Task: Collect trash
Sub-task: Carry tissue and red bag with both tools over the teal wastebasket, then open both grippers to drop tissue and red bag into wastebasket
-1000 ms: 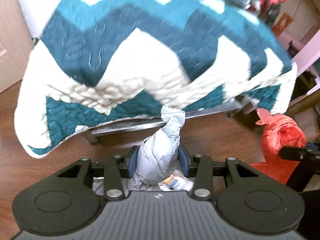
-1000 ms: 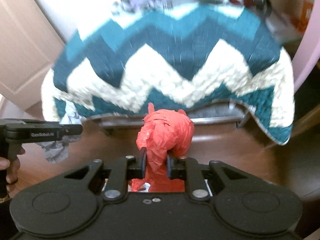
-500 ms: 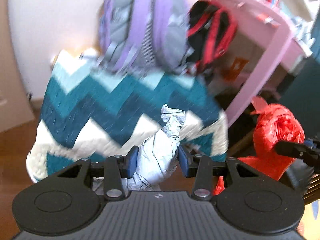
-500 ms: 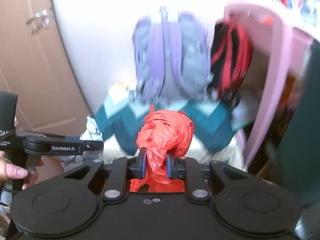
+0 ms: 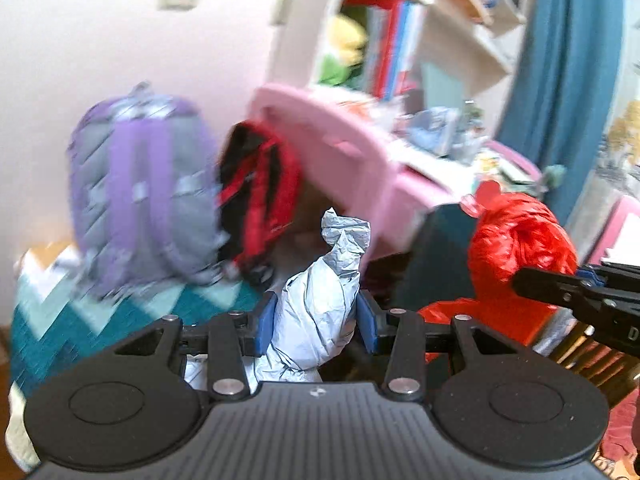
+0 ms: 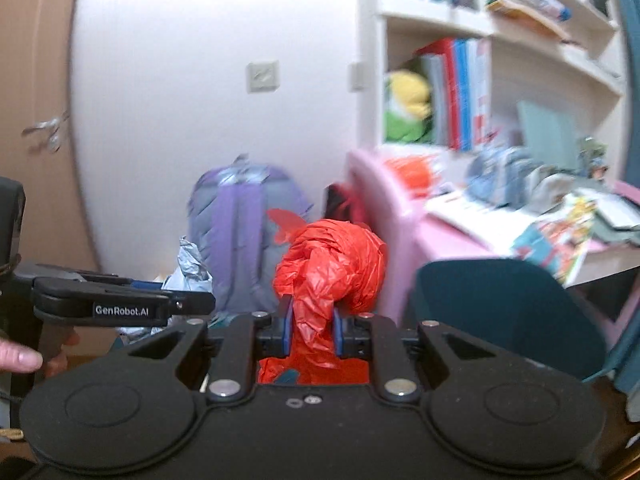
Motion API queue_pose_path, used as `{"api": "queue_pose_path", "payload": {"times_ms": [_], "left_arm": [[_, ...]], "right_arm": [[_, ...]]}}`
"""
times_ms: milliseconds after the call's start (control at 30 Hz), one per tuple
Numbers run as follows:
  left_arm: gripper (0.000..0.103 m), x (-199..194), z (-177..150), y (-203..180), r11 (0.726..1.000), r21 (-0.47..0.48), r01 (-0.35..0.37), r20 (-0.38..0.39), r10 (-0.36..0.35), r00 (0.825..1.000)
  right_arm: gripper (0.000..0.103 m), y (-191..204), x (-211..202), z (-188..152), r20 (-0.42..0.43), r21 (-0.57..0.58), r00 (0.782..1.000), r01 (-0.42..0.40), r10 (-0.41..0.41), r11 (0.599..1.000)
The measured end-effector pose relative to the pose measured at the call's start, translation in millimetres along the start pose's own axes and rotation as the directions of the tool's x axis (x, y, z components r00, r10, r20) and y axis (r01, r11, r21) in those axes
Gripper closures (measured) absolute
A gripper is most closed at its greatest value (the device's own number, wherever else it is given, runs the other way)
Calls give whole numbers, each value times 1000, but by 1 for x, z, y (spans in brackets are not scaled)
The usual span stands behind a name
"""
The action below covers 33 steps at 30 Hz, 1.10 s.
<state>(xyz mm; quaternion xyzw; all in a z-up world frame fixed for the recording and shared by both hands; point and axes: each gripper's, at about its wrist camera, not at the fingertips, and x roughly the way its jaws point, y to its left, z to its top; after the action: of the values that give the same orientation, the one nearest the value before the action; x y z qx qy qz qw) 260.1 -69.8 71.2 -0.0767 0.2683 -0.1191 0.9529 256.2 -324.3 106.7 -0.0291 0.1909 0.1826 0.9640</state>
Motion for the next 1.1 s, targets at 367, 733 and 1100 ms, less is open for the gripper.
{"api": "queue_pose_path", "payload": {"times_ms": [367, 733, 1100], "left_arm": [[62, 30, 67, -120, 980, 60, 192, 62, -196, 979], [62, 110, 73, -191, 957, 40, 288, -23, -287, 958], [61, 186, 53, -203, 965, 31, 259, -158, -251, 955]], "right_arm": [[86, -93, -28, 32, 82, 34, 976, 198, -201, 980], [86, -169, 13, 9, -76, 94, 963, 264, -258, 960], [83, -177, 55, -21, -272, 53, 945, 200, -179, 978]]}}
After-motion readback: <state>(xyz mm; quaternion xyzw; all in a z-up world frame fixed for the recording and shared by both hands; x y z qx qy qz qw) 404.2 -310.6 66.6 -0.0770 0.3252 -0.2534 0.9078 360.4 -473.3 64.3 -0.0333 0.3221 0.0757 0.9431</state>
